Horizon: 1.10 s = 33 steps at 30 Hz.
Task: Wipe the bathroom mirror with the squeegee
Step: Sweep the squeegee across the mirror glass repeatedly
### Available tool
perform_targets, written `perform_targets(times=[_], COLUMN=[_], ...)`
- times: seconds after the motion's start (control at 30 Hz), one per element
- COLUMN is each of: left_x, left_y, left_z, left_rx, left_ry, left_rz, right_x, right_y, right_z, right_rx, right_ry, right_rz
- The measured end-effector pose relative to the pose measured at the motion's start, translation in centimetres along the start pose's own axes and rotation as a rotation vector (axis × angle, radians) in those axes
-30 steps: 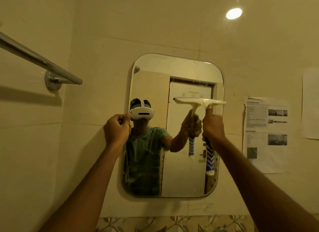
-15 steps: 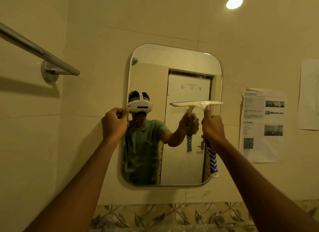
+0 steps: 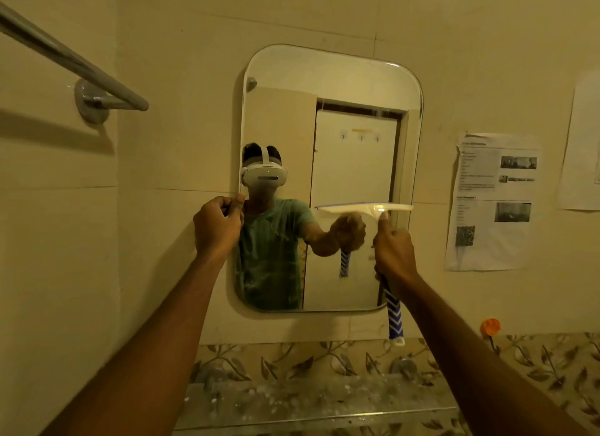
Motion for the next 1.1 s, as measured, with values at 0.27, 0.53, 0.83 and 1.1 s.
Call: perform_targets(times=[0.27,0.53,0.83,1.1], left_x=[0.1,0.1,0.1,0.2], left_y=[-0.7,-1.6,-2.3,-3.8], left_z=[0.6,1.8,1.9,3.6], left_rx=[0.037,0.047,0.062,0.002], left_ry=[-0.004,-0.022,-0.027,-0.026], left_rz=[-0.058,-0.073,-0.116,-0.089], right_x=[0.9,0.7,1.0,0.4], right_y=[4.0,5.6,7.4,10.4], right_z=[2.6,4.0,4.7,6.1], right_rx=[-0.001,0.083,0.017,0.018], right_ry=[-0.004,-0.031,-0.002,-0.049], right_rz=[0.058,0.096,0.142,0.277])
Point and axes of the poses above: each hand's wrist, its own z-axis away from the middle knuckle, its own x-axis out of the palm, y = z × x, the point moved 8 cm from there along -z, towards the middle knuckle, and after that the axes turned 1 degree about -y, right-handed, at the moved point
